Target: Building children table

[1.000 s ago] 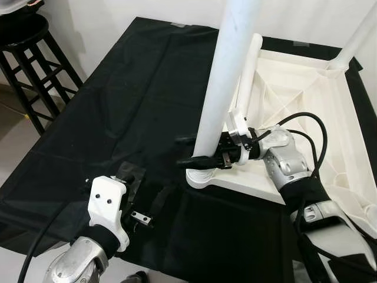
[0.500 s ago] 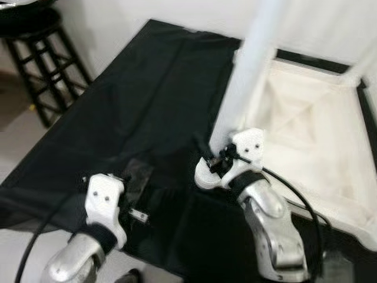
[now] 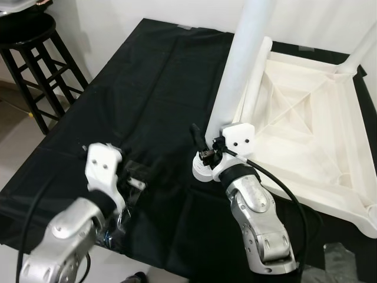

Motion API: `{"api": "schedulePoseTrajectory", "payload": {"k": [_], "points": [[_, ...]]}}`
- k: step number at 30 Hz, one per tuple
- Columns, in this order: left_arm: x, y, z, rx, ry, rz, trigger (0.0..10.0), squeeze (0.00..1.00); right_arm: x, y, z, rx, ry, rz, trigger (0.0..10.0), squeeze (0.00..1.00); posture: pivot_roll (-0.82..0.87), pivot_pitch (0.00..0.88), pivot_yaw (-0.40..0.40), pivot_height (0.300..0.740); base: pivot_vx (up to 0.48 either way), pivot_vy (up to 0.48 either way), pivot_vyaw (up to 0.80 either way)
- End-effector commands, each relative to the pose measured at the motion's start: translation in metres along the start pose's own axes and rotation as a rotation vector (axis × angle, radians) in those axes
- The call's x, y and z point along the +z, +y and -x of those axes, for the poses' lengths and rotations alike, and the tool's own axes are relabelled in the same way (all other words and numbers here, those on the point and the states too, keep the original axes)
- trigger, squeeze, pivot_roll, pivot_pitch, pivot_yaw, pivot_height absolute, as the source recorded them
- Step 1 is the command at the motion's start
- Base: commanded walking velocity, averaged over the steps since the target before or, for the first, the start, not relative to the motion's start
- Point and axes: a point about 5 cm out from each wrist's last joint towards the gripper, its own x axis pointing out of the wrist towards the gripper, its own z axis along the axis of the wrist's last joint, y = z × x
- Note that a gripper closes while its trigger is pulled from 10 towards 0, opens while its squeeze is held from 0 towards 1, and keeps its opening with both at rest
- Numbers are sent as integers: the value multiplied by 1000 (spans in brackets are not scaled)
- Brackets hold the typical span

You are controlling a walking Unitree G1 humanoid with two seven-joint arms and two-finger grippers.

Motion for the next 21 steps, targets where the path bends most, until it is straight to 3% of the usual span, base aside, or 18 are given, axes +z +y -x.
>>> {"api": "schedulePoseTrajectory", "payload": {"k": [1, 3, 4, 5, 6, 8, 10, 11, 14, 16, 21], "points": [[9, 3, -11, -97, -31, 25, 10000, 0, -43, 7, 10, -61, 234, -80, 10000, 0, -34, 181, -54, 740, 0, 0, 0], [9, 3, -11, -97, -31, 25, 10000, 0, -43, 7, 10, -61, 234, -80, 10000, 0, -34, 181, -54, 740, 0, 0, 0], [24, 2, -27, -222, -77, 32, 10000, 635, -44, 10, 8, -60, 230, -76, 10000, 0, -31, 165, -55, 740, 0, 0, 0], [35, 2, -39, -315, -109, 40, 10000, 1000, -45, 13, 6, -57, 227, -73, 10000, 0, -27, 149, -56, 740, 0, 0, 0], [35, 2, -39, -315, -109, 40, 10000, 1000, -45, 13, 6, -57, 227, -73, 10000, 0, -27, 149, -56, 740, 0, 0, 0], [54, -6, -57, -514, -146, 58, 10000, 1000, -47, 16, 2, -45, 218, -73, 10000, 0, -30, 140, -53, 740, 0, 0, 0], [54, -6, -57, -514, -146, 58, 10000, 1000, -47, 16, 2, -45, 218, -73, 10000, 0, -30, 140, -53, 740, 0, 0, 0], [62, -9, -66, -595, -154, 59, 10000, 1000, -47, 17, 1, -43, 216, -74, 10000, 0, -30, 127, -56, 740, 0, 0, 0], [68, -13, -76, -672, -154, 48, 10000, 1000, -47, 17, -1, -41, 214, -75, 10000, 0, -33, 119, -54, 740, 0, 0, 0], [77, -21, -99, -796, -140, 29, 10000, 1000, -46, 20, -3, -27, 199, -75, 10000, 0, -39, 101, -45, 740, 0, 0, 0], [84, -29, -113, -900, -120, 29, 10000, 1000, -44, 24, -4, -3, 180, -69, 10000, 0, -45, 95, -34, 740, 0, 0, 0]]}}
